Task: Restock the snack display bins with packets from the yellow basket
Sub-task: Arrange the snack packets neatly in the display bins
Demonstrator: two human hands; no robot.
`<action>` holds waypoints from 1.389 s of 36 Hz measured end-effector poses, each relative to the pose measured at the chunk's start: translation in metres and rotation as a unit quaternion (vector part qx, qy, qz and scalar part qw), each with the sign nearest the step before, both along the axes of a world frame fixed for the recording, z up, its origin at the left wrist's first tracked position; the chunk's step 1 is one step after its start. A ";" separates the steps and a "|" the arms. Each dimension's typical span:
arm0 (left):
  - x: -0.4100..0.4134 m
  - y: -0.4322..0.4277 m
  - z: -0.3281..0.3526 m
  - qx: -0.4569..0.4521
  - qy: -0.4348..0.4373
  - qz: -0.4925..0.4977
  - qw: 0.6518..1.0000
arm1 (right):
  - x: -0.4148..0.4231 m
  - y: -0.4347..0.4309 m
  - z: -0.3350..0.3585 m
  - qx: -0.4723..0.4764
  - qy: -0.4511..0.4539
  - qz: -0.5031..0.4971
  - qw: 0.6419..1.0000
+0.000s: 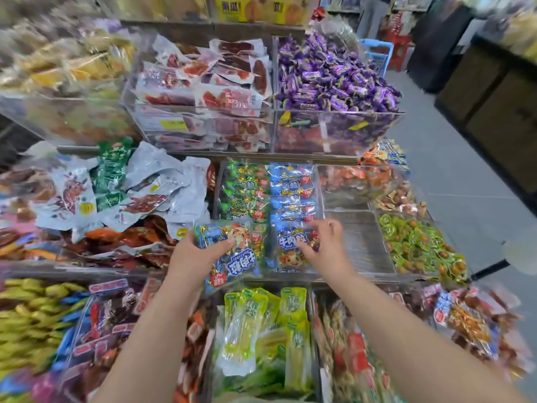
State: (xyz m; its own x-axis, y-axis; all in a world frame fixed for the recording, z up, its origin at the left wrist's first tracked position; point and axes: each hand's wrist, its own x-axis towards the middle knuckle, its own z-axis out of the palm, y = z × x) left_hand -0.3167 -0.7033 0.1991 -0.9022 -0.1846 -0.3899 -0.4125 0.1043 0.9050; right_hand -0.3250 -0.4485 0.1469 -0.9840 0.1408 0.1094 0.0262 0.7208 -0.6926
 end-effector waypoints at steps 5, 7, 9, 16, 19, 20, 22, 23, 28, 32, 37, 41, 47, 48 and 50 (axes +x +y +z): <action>-0.002 0.000 0.002 -0.029 -0.021 -0.023 0.999 | 0.001 0.010 -0.005 0.189 -0.037 0.067 0.979; -0.002 0.002 0.004 -0.025 -0.022 -0.028 0.999 | -0.003 0.012 -0.003 0.263 -0.017 0.065 0.963; -0.002 0.003 0.006 -0.005 -0.024 -0.035 0.999 | -0.011 0.009 -0.003 0.295 0.022 0.039 0.955; -0.004 0.005 0.006 0.019 -0.025 -0.032 0.999 | -0.028 -0.013 -0.019 0.369 -0.086 0.034 0.925; -0.005 0.003 0.002 0.028 -0.019 -0.035 0.999 | -0.024 -0.005 -0.023 0.401 -0.089 0.048 0.911; -0.005 0.002 0.000 0.032 -0.016 -0.036 0.999 | -0.022 -0.001 -0.022 0.399 -0.089 0.050 0.911; -0.006 0.002 -0.002 0.040 -0.010 -0.036 0.999 | -0.019 0.005 -0.019 0.385 -0.100 0.051 0.916; -0.007 0.003 -0.004 0.040 -0.008 -0.034 0.999 | -0.018 0.006 -0.018 0.387 -0.106 0.048 0.915; -0.006 0.009 -0.006 0.037 0.006 -0.026 0.999 | -0.026 0.007 -0.022 0.423 -0.152 0.034 0.893; -0.007 0.012 -0.008 0.036 -0.011 -0.040 0.999 | -0.030 0.007 -0.015 0.404 -0.188 0.042 0.894; -0.007 0.012 -0.012 0.042 -0.002 -0.032 0.999 | -0.016 0.006 -0.005 0.364 -0.145 0.024 0.920; -0.006 0.013 -0.013 0.062 -0.025 -0.043 0.997 | -0.002 0.002 0.008 0.316 -0.099 0.027 0.943; -0.004 0.021 -0.010 0.074 -0.013 -0.064 0.995 | 0.027 -0.013 0.037 0.099 0.125 0.061 0.985; -0.004 0.023 -0.010 0.071 -0.014 -0.065 0.995 | 0.031 -0.017 0.042 0.045 0.116 0.086 0.988; -0.005 0.026 -0.010 0.071 -0.017 -0.064 0.995 | 0.038 -0.026 0.045 -0.026 0.060 0.119 0.991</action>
State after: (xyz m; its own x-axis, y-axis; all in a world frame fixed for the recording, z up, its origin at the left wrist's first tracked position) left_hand -0.3213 -0.6775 0.1887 -0.9006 -0.0100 -0.4345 -0.4345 0.0304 0.9001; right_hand -0.2866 -0.4740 0.1923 -0.9704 -0.0844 0.2261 -0.2245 0.6598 -0.7171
